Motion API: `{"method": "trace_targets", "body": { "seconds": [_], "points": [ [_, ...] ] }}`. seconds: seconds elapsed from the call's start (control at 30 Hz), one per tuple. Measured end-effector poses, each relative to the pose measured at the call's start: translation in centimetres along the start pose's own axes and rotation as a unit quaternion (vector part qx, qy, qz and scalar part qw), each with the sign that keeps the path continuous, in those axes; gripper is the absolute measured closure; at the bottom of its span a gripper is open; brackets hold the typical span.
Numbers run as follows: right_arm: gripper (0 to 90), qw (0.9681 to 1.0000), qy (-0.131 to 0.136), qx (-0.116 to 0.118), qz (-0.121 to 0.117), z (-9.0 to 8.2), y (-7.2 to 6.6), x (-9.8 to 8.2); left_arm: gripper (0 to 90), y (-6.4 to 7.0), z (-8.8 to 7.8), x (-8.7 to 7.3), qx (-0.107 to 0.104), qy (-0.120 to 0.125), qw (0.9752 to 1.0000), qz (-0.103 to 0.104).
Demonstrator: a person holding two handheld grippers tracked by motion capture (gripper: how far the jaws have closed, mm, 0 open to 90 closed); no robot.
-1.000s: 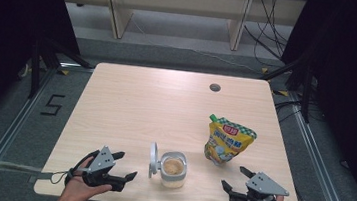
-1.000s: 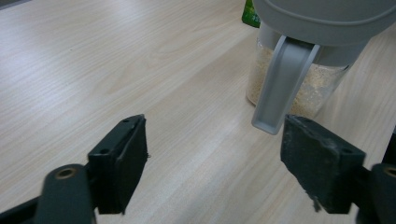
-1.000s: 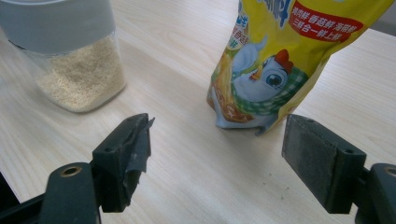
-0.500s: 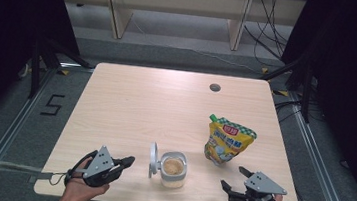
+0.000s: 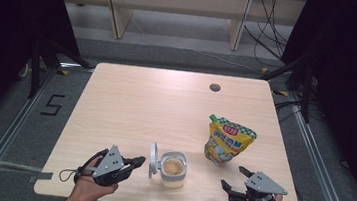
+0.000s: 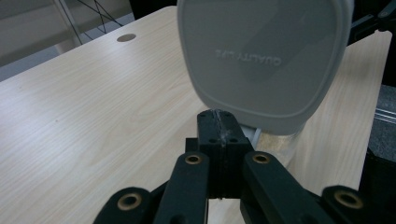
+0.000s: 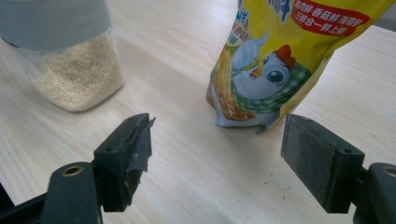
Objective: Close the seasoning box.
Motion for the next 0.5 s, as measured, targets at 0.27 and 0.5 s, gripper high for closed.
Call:
{"method": "trace_targets", "body": {
  "seconds": [0.27,0.5],
  "points": [
    [25.6,1.0000,-0.001,0.000,0.002,0.0,0.0,0.0,89.2,0.4,0.3,0.9,-0.006,0.007,0.9999,0.012],
    [25.6,1.0000,-0.001,-0.001,0.002,0.0,0.0,0.0,89.2,0.7,0.4,1.3,-0.008,0.009,0.9998,0.014]
  ]
}}
Point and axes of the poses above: each handheld gripper's, and its own axes: z roughly forward along the jaws, x roughly out of its top, y roughly to its right, the point moved 5 cm from there along z, roughly forward along the jaws, and after that the axes turned 5 degrees about -y, right-handed, at the moved point
